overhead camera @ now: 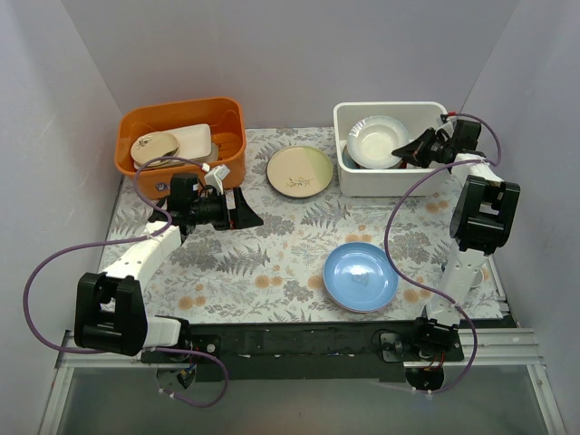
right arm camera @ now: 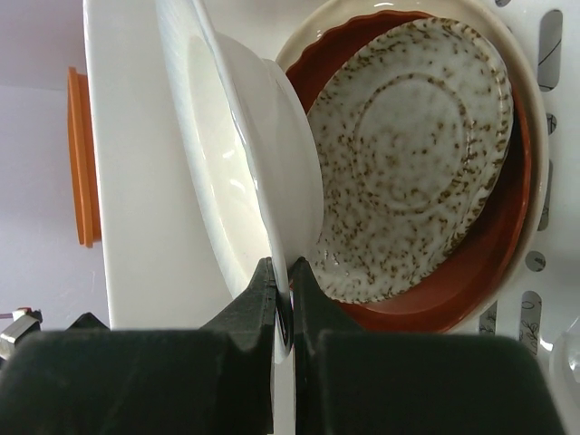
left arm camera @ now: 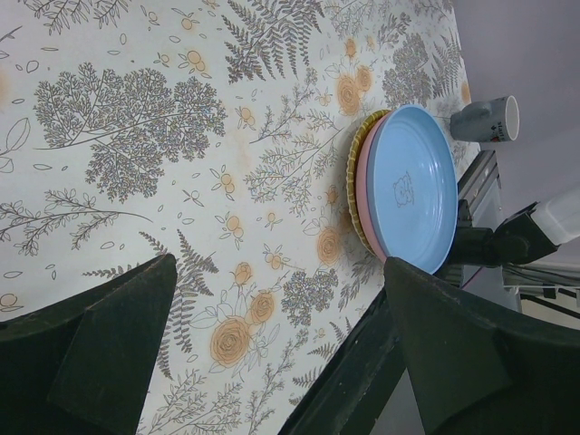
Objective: Place the plates into the plastic bin on the countertop
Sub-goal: Place the plate in the plastic bin.
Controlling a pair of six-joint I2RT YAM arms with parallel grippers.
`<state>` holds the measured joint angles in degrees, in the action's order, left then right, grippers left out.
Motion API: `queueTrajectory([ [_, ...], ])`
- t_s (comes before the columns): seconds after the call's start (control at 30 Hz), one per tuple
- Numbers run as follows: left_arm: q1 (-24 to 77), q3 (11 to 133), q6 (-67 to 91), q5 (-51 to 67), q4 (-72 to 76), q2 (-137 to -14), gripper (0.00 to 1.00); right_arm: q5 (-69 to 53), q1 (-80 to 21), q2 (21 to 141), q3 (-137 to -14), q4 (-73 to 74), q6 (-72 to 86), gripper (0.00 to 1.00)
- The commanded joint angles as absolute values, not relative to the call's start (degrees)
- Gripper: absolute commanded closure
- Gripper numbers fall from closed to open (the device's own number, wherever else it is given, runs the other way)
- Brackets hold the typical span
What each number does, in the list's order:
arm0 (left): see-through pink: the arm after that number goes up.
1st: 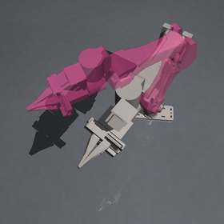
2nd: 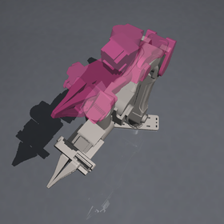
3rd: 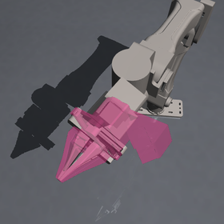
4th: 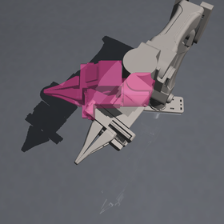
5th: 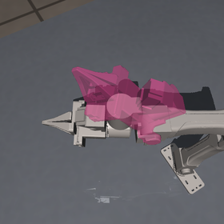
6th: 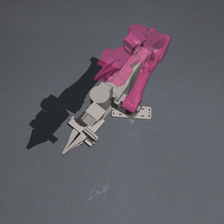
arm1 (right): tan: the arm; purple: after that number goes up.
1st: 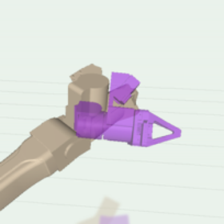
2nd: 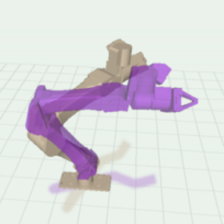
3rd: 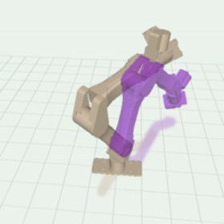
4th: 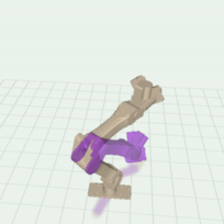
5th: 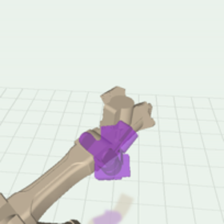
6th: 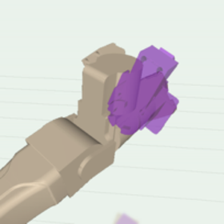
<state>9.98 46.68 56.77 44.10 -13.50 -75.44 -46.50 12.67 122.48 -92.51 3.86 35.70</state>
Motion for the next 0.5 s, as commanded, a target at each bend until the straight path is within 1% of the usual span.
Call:
queueTrajectory([
  [0.0,10.1,48.5,55.8,44.4,-13.9,-74.4,0.02,-48.7,12.9,121.6,-96.2,2.5,34.9,0.99],
  [0.4,10.2,48.7,55.7,44.2,-14.1,-74.4,0.02,-48.1,13.3,121.6,-96.2,4.7,33.8,0.99],
  [0.47,10.2,48.7,55.7,44.1,-14.1,-74.3,0.02,-47.8,13.4,121.3,-96.3,5.3,33.7,0.97],
])
